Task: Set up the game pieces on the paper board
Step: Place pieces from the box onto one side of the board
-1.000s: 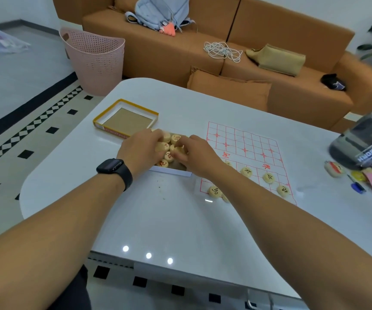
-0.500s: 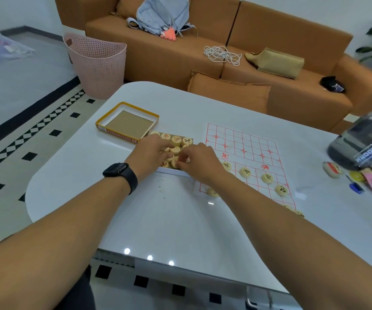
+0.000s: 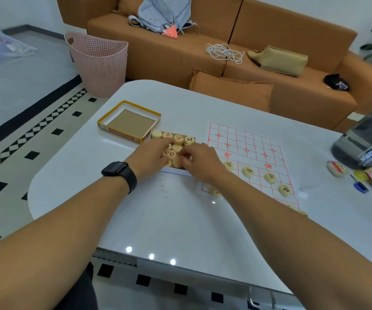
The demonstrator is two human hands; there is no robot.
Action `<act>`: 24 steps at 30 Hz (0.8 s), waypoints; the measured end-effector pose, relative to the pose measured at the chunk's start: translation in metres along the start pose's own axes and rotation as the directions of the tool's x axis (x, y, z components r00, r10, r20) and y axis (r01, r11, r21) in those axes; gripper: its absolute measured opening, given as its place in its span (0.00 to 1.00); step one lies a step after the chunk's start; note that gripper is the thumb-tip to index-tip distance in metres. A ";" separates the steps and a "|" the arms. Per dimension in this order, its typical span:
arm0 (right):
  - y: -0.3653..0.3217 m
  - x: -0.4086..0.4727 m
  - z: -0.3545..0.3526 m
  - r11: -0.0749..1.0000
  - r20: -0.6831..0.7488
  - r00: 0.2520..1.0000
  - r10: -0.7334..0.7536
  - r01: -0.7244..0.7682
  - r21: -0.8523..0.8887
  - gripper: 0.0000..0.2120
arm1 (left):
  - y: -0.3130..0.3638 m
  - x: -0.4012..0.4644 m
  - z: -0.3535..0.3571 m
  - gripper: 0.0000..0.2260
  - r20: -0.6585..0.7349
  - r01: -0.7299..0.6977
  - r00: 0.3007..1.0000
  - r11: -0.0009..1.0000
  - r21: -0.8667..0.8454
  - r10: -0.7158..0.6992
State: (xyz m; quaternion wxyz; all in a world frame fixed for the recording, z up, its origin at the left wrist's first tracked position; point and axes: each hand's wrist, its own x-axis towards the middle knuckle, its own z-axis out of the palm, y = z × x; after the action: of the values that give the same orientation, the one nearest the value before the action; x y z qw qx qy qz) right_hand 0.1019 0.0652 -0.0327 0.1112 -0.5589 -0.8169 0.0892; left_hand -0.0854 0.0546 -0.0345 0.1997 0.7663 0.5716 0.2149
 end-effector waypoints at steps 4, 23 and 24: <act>-0.006 0.001 -0.005 1.000 -0.007 1.000 -0.014 0.014 0.002 0.11 | -0.006 0.001 -0.002 0.28 -0.032 0.051 0.998 0.999 0.017 -0.051; -0.009 0.035 -0.013 0.958 0.122 0.991 0.046 -0.009 -0.286 0.19 | -0.011 -0.004 -0.012 0.19 -0.133 0.155 0.977 0.984 -0.089 -0.165; -0.011 0.038 -0.014 0.951 0.139 0.989 0.041 0.004 -0.308 0.19 | -0.012 -0.004 -0.013 0.19 -0.135 0.166 0.975 0.982 -0.089 -0.177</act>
State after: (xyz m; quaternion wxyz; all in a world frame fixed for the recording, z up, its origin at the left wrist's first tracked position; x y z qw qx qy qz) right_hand 0.0824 0.0967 -0.0131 -0.0372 -0.5690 -0.8215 0.0023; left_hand -0.1032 0.0550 -0.0306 0.2057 0.6883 0.6398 0.2730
